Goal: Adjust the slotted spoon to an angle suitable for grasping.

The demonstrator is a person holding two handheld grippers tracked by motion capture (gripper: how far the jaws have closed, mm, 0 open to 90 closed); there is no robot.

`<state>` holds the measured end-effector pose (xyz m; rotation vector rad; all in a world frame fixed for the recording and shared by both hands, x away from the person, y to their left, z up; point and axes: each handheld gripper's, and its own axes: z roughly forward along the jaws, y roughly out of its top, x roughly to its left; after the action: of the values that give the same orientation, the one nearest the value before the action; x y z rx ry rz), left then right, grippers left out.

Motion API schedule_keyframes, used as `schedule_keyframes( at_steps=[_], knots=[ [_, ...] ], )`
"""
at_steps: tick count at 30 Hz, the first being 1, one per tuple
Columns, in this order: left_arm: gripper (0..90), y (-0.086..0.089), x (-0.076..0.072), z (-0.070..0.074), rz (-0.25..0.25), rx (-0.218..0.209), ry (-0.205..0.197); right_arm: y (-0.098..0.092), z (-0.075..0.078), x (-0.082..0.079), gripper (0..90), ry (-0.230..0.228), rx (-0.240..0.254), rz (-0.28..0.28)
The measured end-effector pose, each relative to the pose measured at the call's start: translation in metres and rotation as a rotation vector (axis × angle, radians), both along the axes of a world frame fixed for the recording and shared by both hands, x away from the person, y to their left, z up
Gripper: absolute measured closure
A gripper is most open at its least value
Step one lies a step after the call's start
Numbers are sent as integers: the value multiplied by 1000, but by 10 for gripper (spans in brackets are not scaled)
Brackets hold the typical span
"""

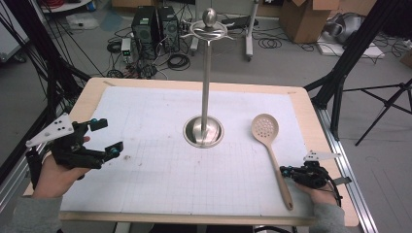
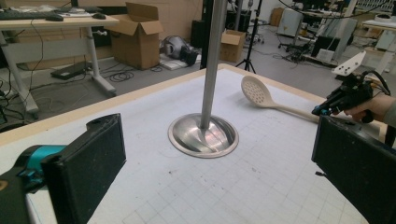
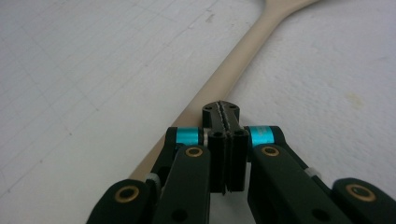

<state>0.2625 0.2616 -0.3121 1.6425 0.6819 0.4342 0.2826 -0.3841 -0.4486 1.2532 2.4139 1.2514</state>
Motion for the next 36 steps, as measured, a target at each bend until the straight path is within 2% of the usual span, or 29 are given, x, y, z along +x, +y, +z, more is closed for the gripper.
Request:
schedule_keyframes(
  at_steps=[12,19,24,36],
  knots=[
    [32,0,0,0,1,-1,1,21,0,4,900,-4,4,85],
    [32,1,-1,0,5,2,1,27,-2,6,900,2,13,122],
    [32,2,-1,0,8,4,-3,31,-1,7,900,6,9,133],
    [32,7,-4,2,16,-4,-7,55,2,13,900,26,-11,210]
  ],
)
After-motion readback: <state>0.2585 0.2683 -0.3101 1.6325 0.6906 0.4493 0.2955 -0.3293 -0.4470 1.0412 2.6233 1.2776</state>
